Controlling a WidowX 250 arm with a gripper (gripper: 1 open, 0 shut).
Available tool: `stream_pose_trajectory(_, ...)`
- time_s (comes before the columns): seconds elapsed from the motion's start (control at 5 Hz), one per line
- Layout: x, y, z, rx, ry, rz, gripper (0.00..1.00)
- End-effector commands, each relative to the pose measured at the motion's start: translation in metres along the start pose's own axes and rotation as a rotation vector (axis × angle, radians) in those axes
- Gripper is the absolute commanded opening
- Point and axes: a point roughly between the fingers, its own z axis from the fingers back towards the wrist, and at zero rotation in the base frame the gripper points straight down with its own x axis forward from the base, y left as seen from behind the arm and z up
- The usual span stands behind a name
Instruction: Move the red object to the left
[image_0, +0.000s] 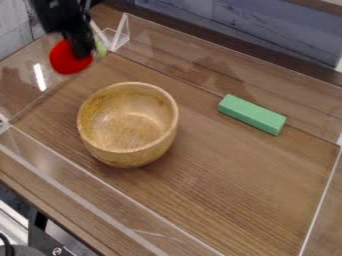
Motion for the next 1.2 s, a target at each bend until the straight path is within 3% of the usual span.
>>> stream_pose_trajectory(0.0, 0.003, -0.004, -0.014, -0.020, 0.020, -0.026, 0.00)
stream_pose_trajectory(0.4, -0.002, 0.001, -0.029, -0.005, 0.030, -0.063, 0.00)
stream_pose_trajectory(0.6, -0.004, 0.002, -0.038, -0.001, 0.030, -0.062, 1.00)
stream_pose_trajectory(1.0, -0.011, 0.000, -0.056, 0.006, 0.025, -0.039, 1.00)
